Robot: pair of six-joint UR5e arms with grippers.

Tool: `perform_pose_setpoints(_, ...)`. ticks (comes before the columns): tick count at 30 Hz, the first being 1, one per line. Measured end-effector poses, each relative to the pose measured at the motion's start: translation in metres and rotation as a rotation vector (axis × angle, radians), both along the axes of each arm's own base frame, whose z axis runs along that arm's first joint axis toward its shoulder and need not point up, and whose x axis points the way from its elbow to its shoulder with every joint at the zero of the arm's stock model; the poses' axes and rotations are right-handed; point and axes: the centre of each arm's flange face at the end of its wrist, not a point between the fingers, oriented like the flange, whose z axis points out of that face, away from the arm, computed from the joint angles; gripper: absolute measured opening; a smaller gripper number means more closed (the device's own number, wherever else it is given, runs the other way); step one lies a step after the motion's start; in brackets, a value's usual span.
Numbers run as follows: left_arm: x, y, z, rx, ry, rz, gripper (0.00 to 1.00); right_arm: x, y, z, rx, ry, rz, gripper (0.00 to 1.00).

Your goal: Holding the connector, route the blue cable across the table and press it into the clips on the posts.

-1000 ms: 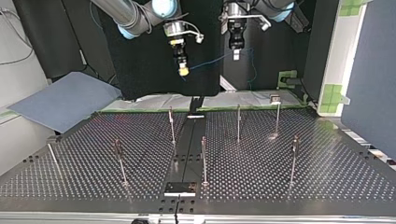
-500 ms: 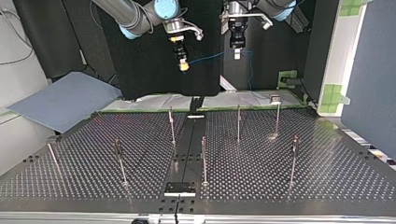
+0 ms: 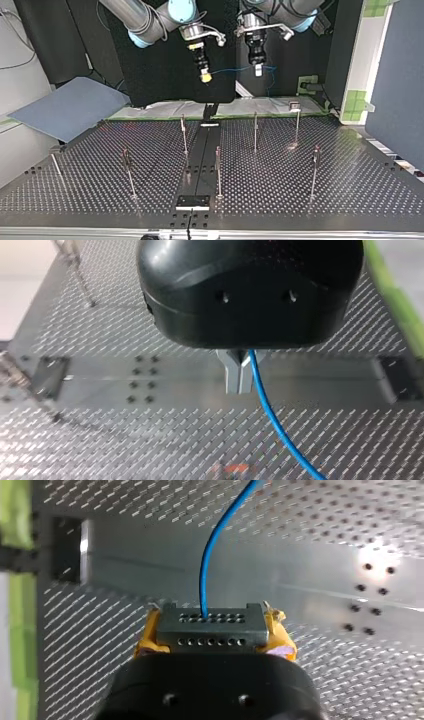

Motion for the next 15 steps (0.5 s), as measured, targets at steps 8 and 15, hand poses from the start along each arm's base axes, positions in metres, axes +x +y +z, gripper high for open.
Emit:
perform_pose_setpoints(8,0.018,0.010,0.035,-0.024,-0.039,0.098,0.00,0.017,-0.012,0.052,0.003,-0.100,0.047,0.00)
perform_pose_setpoints(15,0.026,0.027,0.056,-0.036,-0.048,0.139,0.00,0.029,-0.016,0.099,0.002,-0.176,0.095,0.00)
